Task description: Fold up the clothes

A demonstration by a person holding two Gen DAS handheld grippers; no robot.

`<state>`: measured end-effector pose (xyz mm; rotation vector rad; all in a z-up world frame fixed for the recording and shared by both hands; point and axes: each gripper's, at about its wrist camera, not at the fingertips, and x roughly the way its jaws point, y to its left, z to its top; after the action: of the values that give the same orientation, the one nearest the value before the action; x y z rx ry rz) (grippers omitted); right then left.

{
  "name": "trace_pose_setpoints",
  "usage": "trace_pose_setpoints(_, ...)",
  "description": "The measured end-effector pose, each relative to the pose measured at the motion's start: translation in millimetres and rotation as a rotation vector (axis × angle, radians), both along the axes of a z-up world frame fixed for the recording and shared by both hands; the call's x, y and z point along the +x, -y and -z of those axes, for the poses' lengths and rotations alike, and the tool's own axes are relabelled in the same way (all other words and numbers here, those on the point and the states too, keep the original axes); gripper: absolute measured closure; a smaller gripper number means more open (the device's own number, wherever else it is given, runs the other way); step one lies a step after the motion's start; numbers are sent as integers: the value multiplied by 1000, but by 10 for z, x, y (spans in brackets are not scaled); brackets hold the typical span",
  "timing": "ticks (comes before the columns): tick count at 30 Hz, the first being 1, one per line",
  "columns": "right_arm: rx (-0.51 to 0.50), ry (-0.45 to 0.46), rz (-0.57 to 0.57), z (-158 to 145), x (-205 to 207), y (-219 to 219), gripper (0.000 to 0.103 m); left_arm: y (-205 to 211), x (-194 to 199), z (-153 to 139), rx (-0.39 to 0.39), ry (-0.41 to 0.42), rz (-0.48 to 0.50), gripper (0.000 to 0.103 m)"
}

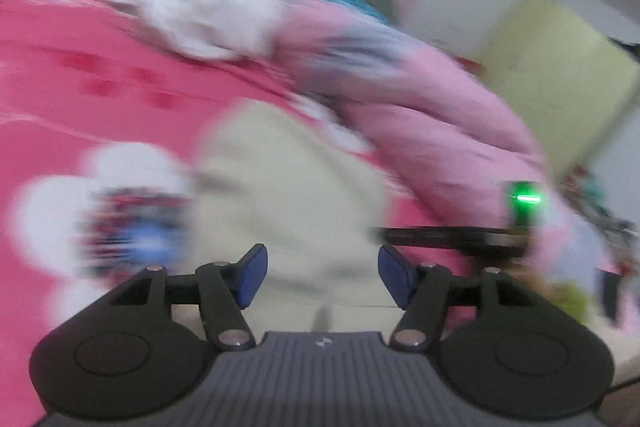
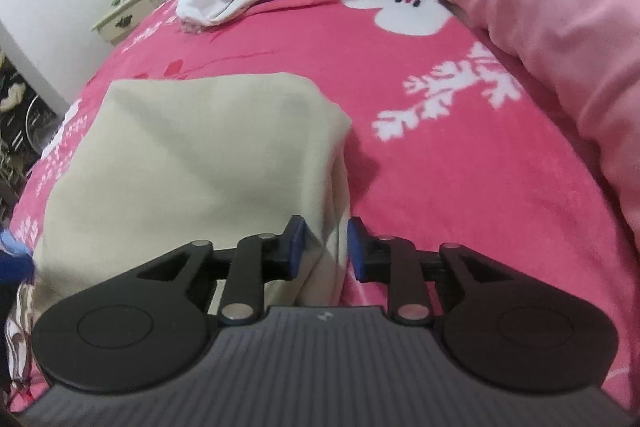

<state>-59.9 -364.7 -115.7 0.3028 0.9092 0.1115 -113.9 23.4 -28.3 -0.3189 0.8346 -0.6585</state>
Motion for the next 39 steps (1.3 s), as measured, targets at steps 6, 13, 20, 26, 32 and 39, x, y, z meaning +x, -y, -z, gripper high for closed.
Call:
trace_pose_setpoints(6, -169, 87, 16, -422, -172, -163, 72, -406, 7, 417, -17, -108, -130, 26)
trace_pose_setpoints(13, -263, 244, -103, -1133, -17, -543, 67, -453, 174, 823, -215, -181, -98, 21)
trace_pose_setpoints(20, -162, 79, -445, -1006, 1197, -1546, 33, -297, 165, 1005, -288, -227, -25, 22)
trace_pose_setpoints(26, -279, -293, -643, -425, 1906, -2210, 37, -210, 79, 980, -234, -158, -8, 36)
trace_pose_setpoints(32, -200, -243, -629, -622, 1711, -2079, 80, -173, -145, 871, -220, -101, -31, 46)
trace_pose_setpoints(39, 227, -70, -183, -467, 1390, -1225, 85, -150, -201, 929, -249, -102, -71, 46)
